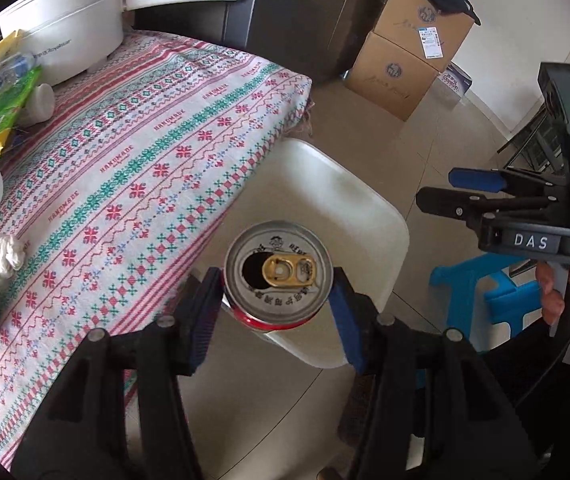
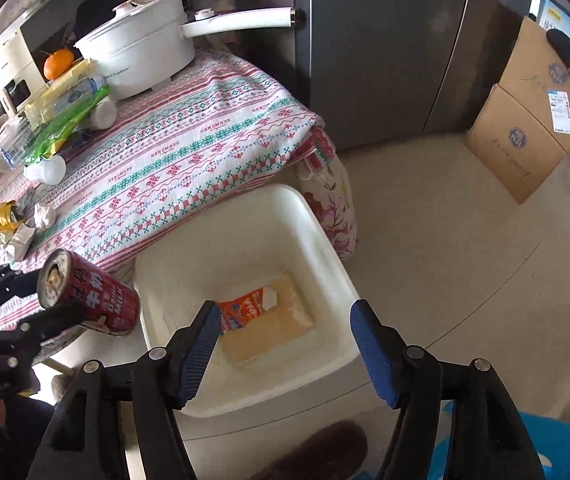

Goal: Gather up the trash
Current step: 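Lower the red can into the white bin and open the left gripper, then grasp the white paper wrapper on the table with the left gripper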

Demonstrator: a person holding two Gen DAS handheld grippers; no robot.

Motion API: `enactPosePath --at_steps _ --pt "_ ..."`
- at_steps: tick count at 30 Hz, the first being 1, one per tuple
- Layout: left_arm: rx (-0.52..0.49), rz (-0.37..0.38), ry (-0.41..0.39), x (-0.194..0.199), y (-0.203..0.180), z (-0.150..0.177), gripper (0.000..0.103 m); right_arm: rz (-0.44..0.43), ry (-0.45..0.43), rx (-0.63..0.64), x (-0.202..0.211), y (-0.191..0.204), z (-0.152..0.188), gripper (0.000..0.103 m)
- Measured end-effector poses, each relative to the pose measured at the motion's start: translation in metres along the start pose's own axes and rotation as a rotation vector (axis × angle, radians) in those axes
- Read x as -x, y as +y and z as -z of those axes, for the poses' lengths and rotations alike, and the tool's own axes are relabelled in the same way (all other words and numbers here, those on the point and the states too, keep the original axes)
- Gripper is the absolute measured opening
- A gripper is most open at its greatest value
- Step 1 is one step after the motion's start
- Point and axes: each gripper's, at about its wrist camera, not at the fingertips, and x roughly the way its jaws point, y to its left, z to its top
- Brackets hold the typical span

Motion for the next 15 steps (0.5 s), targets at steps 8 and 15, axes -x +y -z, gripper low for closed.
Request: enactPosePath --at_steps 8,15 --pt "-0.068 0.012 -0.008 -0.008 -0.019 -0.004 0.069 0.002 -0.018 -0.045 0.01 -0.018 0.003 0.071" --pt "0.005 -0.037 -0.061 0.025 0.011 -0.008 0.078 -0.005 -0.029 -0.058 0.013 -0.016 0.001 0.072"
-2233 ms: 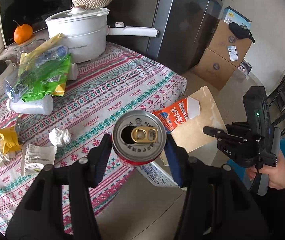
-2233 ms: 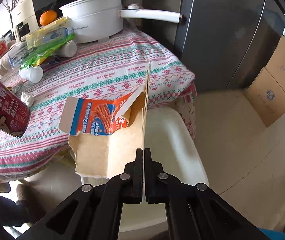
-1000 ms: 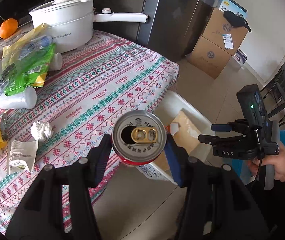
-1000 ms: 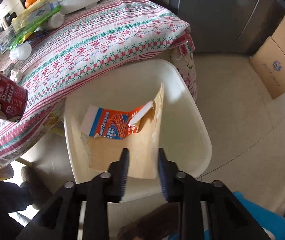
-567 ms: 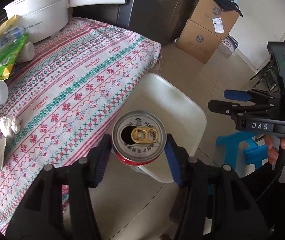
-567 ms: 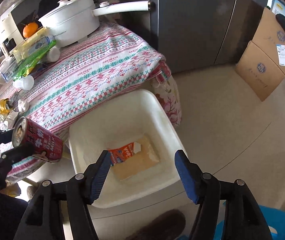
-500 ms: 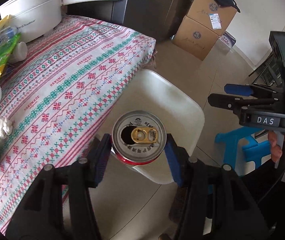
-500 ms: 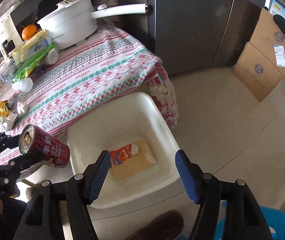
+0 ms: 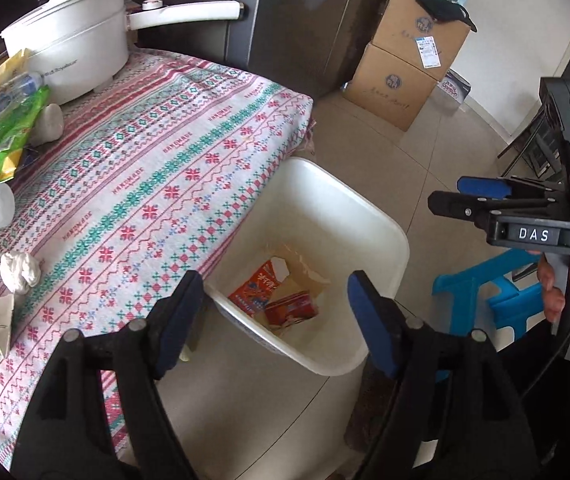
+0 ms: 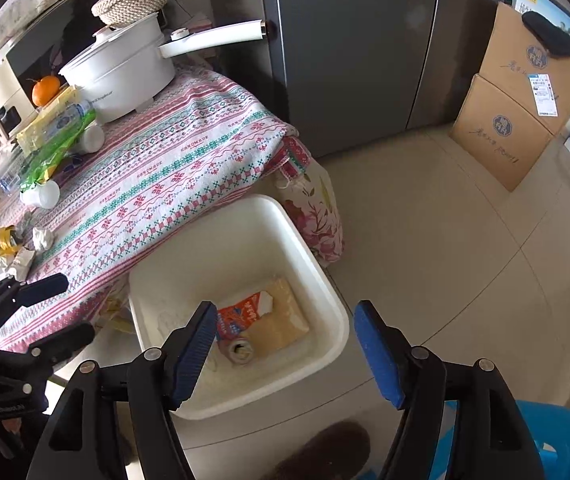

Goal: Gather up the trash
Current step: 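Grasp the white paper wrapper on the table with the left gripper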

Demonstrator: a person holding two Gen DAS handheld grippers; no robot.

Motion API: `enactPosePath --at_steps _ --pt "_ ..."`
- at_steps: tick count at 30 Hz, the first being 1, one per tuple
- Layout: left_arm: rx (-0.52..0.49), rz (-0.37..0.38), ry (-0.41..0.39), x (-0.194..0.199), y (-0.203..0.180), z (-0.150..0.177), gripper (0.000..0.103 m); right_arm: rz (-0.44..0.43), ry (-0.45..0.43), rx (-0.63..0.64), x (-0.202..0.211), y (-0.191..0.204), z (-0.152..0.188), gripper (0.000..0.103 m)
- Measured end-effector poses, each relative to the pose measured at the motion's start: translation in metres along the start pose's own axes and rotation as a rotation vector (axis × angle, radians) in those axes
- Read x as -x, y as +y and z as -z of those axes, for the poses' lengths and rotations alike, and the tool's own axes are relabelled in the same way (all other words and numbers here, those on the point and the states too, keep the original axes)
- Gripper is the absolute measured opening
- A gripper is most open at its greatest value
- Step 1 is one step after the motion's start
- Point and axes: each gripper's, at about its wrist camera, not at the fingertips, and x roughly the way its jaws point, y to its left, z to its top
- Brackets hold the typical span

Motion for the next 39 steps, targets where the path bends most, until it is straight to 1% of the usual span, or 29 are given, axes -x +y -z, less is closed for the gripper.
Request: enactPosePath --at_steps 4,10,12,16,20,22,24,27,29,31,35,37,38,39 --pt "0.041 -0.06 -0.039 0.022 0.025 0.0 0.083 -0.013 -0.02 0.019 0.005 0.013 -0.004 0.074" --pt "0.132 -0.157 -0.063 0.052 0.074 0.009 0.089 -0.02 -0.046 0.076 0.008 0.042 -0.013 0.076" --pt "0.164 -0.19 -0.069 0.061 0.092 0.013 0.095 -0.028 -0.052 0.093 0.009 0.053 -0.017 0.077" --pt "0.231 -0.265 -0.066 0.077 0.131 0.024 0.097 -0.049 -0.071 0.13 0.011 0.079 -0.024 0.079" --pt "0.333 -0.303 -0.055 0.09 0.173 0.036 0.097 -0.07 -0.076 0.17 0.009 0.109 -0.032 0.082" --pt "0.378 -0.311 -0.048 0.093 0.19 0.044 0.097 -0.082 -0.076 0.191 0.007 0.126 -0.036 0.083" --pt "0.411 -0.302 -0.028 0.091 0.203 0.051 0.097 -0.092 -0.076 0.215 0.005 0.143 -0.039 0.083" --pt "0.451 -0.257 -0.002 0.083 0.216 0.057 0.097 -0.1 -0.077 0.251 0.001 0.166 -0.041 0.083" --pt "0.456 -0.226 0.016 0.073 0.219 0.058 0.097 -0.102 -0.071 0.271 -0.003 0.178 -0.041 0.084" --pt "0.464 -0.212 0.028 0.062 0.223 0.057 0.096 -0.105 -0.061 0.281 -0.009 0.188 -0.042 0.084" --pt "0.495 -0.215 0.043 0.042 0.234 0.055 0.087 -0.114 -0.04 0.279 -0.019 0.204 -0.044 0.084" --pt "0.502 -0.225 0.065 0.032 0.239 0.056 0.077 -0.12 -0.03 0.273 -0.024 0.209 -0.045 0.084" --pt "0.506 -0.229 0.078 0.028 0.241 0.057 0.071 -0.123 -0.026 0.268 -0.026 0.211 -0.045 0.084" --pt "0.507 -0.234 0.08 0.025 0.241 0.058 0.071 -0.126 -0.022 0.263 -0.028 0.214 -0.046 0.084"
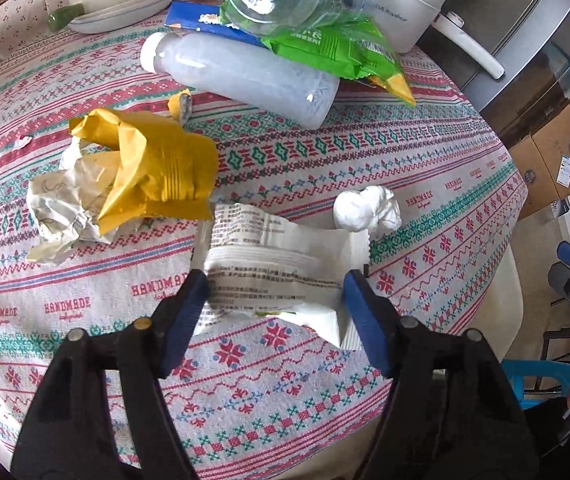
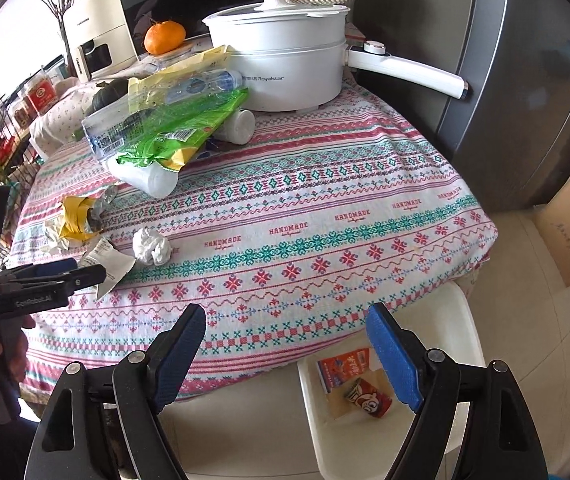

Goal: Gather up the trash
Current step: 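Grasp the white paper wrapper on the table with the left gripper, then grasp the crumpled white tissue with the right gripper while the left holds the wrapper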

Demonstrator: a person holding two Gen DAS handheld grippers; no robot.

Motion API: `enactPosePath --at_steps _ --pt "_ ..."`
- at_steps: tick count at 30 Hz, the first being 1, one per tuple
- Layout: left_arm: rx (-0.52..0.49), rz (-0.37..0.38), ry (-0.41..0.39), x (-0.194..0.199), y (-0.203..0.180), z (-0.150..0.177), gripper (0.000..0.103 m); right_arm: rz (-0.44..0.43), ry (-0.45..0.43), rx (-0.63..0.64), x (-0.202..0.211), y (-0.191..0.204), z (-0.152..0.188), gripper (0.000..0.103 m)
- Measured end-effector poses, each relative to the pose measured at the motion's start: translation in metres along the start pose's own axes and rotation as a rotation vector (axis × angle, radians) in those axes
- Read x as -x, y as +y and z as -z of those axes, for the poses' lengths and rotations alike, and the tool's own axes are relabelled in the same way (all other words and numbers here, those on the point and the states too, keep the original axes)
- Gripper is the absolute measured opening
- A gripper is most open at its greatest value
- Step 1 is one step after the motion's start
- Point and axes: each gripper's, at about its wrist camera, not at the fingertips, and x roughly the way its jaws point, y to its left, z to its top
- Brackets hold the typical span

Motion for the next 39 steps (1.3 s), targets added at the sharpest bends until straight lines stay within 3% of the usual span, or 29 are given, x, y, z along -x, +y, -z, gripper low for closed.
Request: enactPosePath --at_steps 4,5,7,8,18,21,22,24,25,28,30,32,35,39 --pt "-0.032 -0.021 -0.029 0.003 -0.006 0.001 0.06 -0.018 0.017 -0.012 -0.009 0.007 -0.003 0.084" --pt "-0.046 -0.023 -0.035 0.004 -0.009 0.002 0.052 -0.021 0.02 -0.014 -0.011 0.01 -0.004 0.084" --pt "-0.087 -0.057 -0.047 0.007 -0.014 0.003 0.012 -0.024 0.028 -0.013 -0.016 0.015 -0.005 0.084" --pt "-0.098 -0.065 -0.045 0.008 -0.013 0.003 0.0 -0.025 0.031 -0.012 -0.019 0.018 -0.006 0.084" --pt "-0.017 0.018 -0.079 0.043 0.021 0.006 0.0 -0.053 0.077 -0.011 -0.048 0.048 -0.01 0.084" --pt "0.035 0.086 -0.078 0.047 0.033 0.007 0.004 -0.054 0.089 -0.009 -0.055 0.054 -0.011 0.084" --pt "0.063 0.11 -0.06 0.044 0.037 0.007 0.012 -0.055 0.092 -0.009 -0.057 0.056 -0.011 0.084" --pt "0.121 0.13 -0.045 0.041 0.045 0.009 0.068 -0.054 0.099 -0.006 -0.061 0.058 -0.011 0.084" --pt "0.134 0.125 -0.043 0.038 0.047 0.009 0.07 -0.053 0.103 -0.004 -0.063 0.059 -0.011 0.084" --pt "0.151 0.125 -0.002 0.025 0.049 0.01 0.067 -0.051 0.11 -0.002 -0.067 0.06 -0.011 0.084" --pt "0.176 0.13 0.031 0.014 0.049 0.012 0.057 -0.051 0.112 -0.006 -0.068 0.059 -0.011 0.084" --pt "0.195 0.153 0.048 0.007 0.047 0.013 0.054 -0.052 0.112 -0.012 -0.069 0.057 -0.011 0.084" --pt "0.163 0.141 0.038 0.006 0.038 0.014 0.031 -0.053 0.111 -0.021 -0.068 0.054 -0.011 0.084" --pt "0.102 0.088 0.015 0.002 0.024 0.017 0.017 -0.054 0.112 -0.026 -0.068 0.052 -0.012 0.084"
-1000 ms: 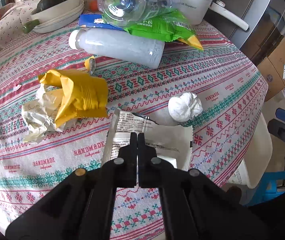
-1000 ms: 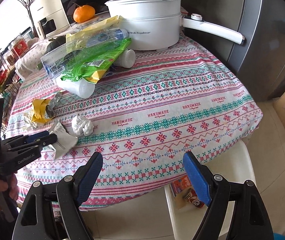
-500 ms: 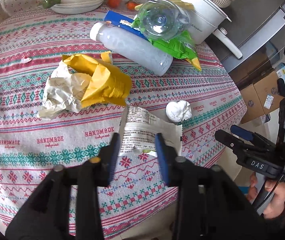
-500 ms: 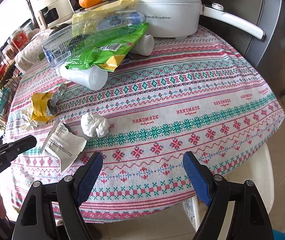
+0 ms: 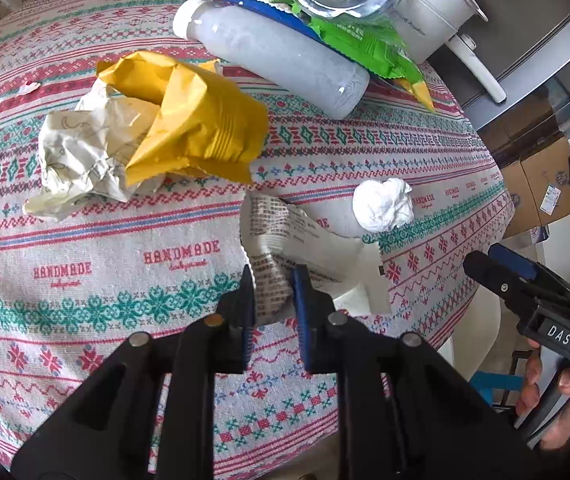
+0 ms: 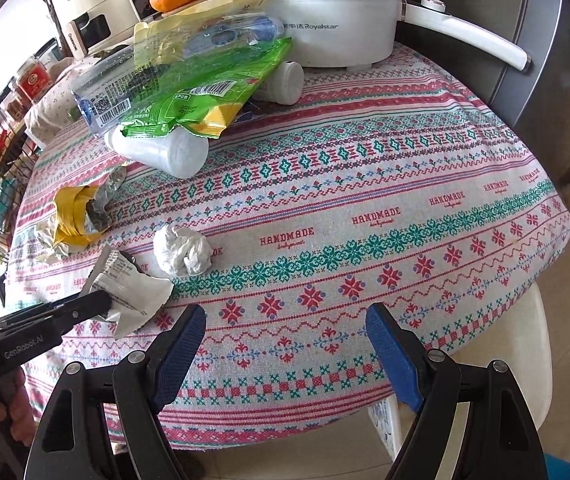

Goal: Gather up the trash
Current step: 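Grasp the crumpled white tissue with the right gripper while the left holds the wrapper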

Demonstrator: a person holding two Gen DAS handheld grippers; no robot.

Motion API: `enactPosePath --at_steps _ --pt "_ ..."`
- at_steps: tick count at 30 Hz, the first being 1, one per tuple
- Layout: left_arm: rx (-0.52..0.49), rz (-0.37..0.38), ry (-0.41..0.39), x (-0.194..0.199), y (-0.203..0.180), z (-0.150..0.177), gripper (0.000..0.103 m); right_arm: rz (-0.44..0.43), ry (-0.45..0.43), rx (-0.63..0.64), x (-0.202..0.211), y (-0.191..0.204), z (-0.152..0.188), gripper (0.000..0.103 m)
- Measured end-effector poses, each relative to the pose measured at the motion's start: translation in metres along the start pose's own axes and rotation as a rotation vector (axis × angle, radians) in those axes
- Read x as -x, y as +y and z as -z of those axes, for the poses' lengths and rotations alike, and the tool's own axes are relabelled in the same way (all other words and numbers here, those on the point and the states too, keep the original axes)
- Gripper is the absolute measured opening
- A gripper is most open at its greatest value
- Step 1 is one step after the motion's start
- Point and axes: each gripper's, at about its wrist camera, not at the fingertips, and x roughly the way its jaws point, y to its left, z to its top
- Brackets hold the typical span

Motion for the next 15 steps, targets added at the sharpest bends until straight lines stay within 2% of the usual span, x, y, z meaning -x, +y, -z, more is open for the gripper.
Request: enactPosePath --at_steps 4,10,15 --pt "-0.024 -0.013 -0.032 0.012 -0.005 0.0 0.006 -0.007 0.002 -0.005 -0.001 0.0 0.0 0.084" --pt "-0.051 -0.086 -0.116 0.041 -0.001 -0.003 0.005 -0.037 0.0 -0.002 -0.01 0.01 -0.005 0.084" --pt "-0.05 -0.111 -0.162 0.059 0.003 -0.004 0.005 -0.109 -0.003 0.024 -0.029 0.033 -0.016 0.084"
